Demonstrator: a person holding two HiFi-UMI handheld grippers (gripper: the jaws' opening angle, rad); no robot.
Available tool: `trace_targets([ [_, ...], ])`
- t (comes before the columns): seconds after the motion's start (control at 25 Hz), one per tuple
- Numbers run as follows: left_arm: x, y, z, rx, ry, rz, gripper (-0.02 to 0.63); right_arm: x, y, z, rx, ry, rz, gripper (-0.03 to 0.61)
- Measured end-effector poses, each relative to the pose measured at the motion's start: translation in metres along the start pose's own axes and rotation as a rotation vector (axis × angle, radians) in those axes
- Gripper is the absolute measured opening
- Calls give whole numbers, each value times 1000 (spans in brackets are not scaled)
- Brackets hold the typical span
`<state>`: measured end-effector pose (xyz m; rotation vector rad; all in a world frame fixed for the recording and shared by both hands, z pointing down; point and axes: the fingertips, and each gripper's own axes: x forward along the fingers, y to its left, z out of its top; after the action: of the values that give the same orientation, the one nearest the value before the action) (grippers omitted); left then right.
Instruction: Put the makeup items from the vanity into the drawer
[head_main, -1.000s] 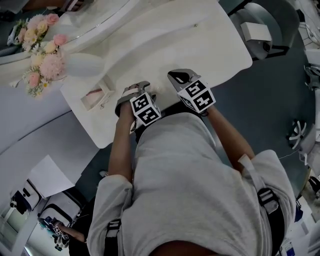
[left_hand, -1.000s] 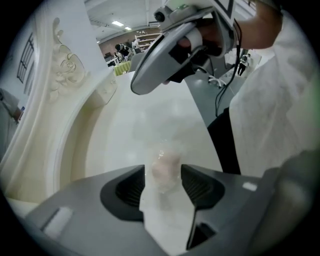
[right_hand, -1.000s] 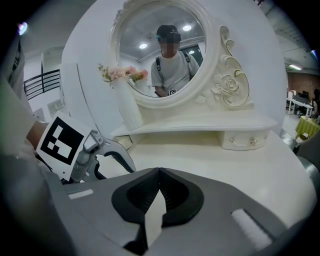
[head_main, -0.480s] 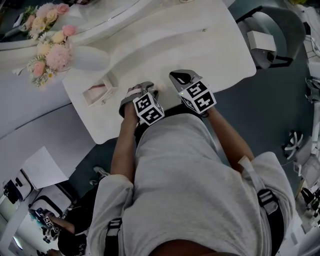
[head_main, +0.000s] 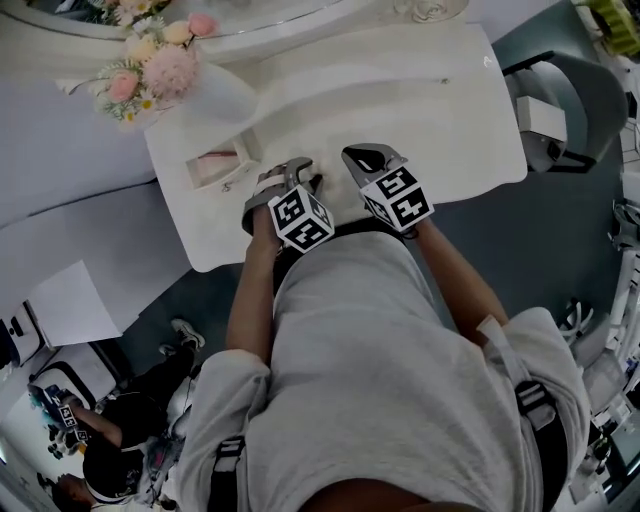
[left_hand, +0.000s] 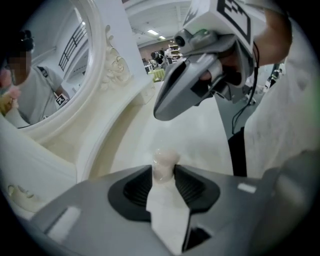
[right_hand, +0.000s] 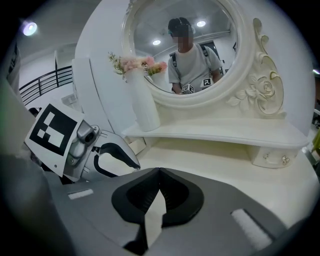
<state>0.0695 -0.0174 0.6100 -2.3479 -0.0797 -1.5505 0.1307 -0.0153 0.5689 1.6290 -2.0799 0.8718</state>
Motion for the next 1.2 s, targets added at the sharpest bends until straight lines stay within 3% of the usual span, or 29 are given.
trace_targets([
  [0.56,-46,40,-50,-149,-16,117,141,38,58,35,-110,16,98,0],
  [1.2,-89,88,-117,-233,7,202,141,84,127,67,-196,35,200,0],
])
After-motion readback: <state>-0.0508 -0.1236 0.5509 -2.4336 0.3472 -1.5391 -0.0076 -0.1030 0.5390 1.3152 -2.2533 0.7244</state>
